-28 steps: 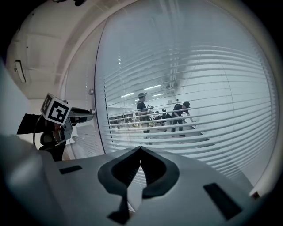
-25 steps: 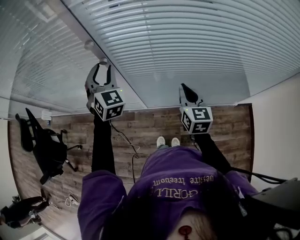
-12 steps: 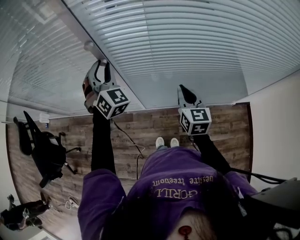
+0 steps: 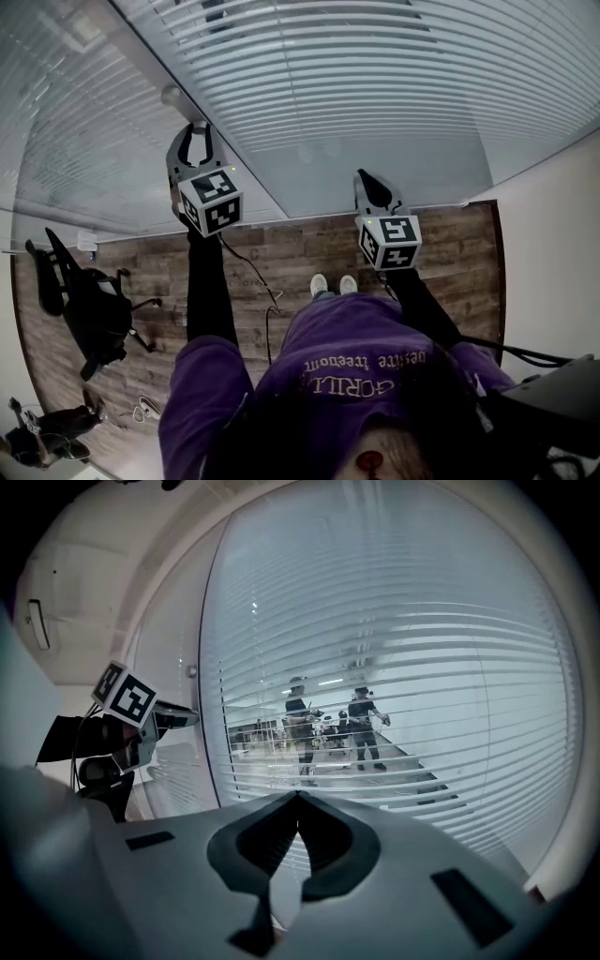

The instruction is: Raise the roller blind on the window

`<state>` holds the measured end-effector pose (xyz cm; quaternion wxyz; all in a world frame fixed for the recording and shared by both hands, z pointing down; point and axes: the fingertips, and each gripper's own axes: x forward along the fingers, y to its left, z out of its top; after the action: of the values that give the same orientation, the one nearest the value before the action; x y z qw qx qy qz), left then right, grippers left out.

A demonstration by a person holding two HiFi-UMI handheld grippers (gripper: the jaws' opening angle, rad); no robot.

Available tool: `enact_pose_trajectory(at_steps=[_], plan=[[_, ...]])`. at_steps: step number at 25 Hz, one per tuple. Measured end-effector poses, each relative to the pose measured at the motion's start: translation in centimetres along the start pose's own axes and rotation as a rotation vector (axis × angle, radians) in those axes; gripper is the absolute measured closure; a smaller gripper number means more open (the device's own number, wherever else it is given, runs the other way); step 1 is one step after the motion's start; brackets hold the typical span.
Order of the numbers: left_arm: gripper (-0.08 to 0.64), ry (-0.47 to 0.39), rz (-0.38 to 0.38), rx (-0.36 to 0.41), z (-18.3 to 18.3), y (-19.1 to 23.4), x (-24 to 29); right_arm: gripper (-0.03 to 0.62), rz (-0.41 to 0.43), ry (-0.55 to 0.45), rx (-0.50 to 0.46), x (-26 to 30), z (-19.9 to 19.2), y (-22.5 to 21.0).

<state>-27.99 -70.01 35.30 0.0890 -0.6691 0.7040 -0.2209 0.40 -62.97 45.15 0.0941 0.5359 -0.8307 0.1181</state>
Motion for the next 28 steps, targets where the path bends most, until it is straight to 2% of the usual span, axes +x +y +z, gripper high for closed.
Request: enact_pose_trajectory(at_steps=[5,16,22,28], plan=[[0.436,0.006,-0.007,-0.124,0.25,0.35,0.08,0.595,0.005,0.004,-0.007,-0.07,0.11,0.18],[0.437,0.025,-0.028,-0.240,0.40,0.68,0.15,0.595,0.004,0.002,-0.010,-0.15,0.25,0.19],[0.437,0.042,-0.055,-0.338,0.17,0.89,0.28,0.595,0.007,0.002,-0.010,-0.18,0.18,0.46],[0.437,0.063,-0.106,-0.496,0.18,0.91,0.34,0.595,0.009,0.000,-0.011,-0.09,0.21,0.64]])
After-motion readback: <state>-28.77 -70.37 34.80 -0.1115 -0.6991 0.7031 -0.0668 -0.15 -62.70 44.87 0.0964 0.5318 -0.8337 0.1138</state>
